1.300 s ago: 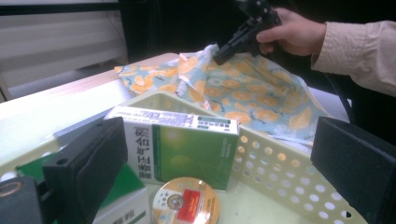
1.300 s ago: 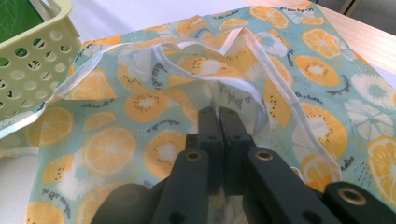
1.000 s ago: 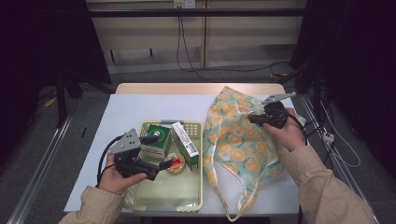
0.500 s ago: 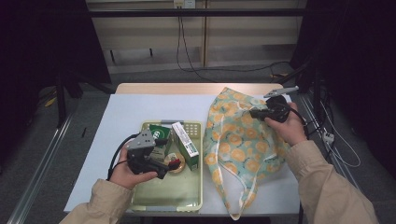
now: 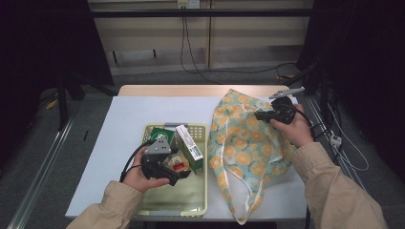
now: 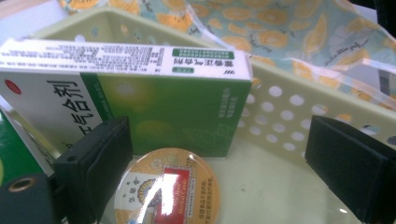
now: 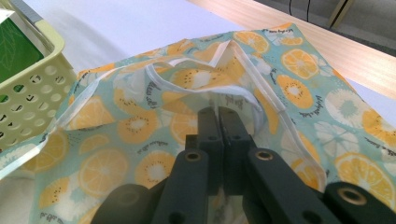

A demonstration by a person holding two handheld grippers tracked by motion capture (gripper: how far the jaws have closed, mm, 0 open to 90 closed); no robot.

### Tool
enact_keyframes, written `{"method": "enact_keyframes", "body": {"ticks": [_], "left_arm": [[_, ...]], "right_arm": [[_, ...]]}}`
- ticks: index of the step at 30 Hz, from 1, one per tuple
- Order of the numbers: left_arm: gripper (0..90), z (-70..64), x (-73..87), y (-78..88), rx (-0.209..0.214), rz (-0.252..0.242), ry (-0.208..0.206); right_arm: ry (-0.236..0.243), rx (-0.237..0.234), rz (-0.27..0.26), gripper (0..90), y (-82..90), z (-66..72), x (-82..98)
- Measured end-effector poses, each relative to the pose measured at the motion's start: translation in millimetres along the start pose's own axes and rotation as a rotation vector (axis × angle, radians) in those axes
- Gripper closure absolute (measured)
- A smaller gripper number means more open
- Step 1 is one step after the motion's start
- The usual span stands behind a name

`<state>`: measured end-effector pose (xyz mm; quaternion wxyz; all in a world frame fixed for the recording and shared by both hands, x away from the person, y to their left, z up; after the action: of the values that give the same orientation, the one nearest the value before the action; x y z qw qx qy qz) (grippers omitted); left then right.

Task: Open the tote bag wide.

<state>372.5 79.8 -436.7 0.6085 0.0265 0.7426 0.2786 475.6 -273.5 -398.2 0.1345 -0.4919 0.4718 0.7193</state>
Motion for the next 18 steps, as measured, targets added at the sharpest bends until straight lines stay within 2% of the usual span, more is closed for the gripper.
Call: {"method": "enact_keyframes", "body": {"ticks": [4, 9, 11, 18], "left_arm": [[7.6, 4.0, 4.9, -5.4, -0.009, 0.015, 0.004], [9.2, 5.4, 8.2, -8.9, -0.007, 0.037, -0.027], [9.8, 5.3, 8.2, -9.5, -0.003, 0.036, -0.028], [10.8, 5.7, 9.5, -9.5, -0.003, 0.050, -0.062]], "right_arm": [[-0.003, 0.006, 0.002, 89.3, -0.7, -3.5, 0.8], [-0.030, 0.020, -0.009, 89.4, -2.9, -10.1, 2.2], [-0.042, 0.019, -0.015, 89.4, -3.8, -11.5, 2.2], [-0.023, 0.011, -0.016, 89.4, -5.6, -7.1, -0.7]]}}
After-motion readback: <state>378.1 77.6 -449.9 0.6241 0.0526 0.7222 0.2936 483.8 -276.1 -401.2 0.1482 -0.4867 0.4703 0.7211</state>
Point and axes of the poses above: each handheld gripper's, and its own axes: y roughly backward along the jaws, x roughly out of its underside, z roughly to its left, the point moved 5 cm from there along -y, roughly forward along the jaws, and after that the axes turned 9 degrees about -z, right-handed, at the moved point
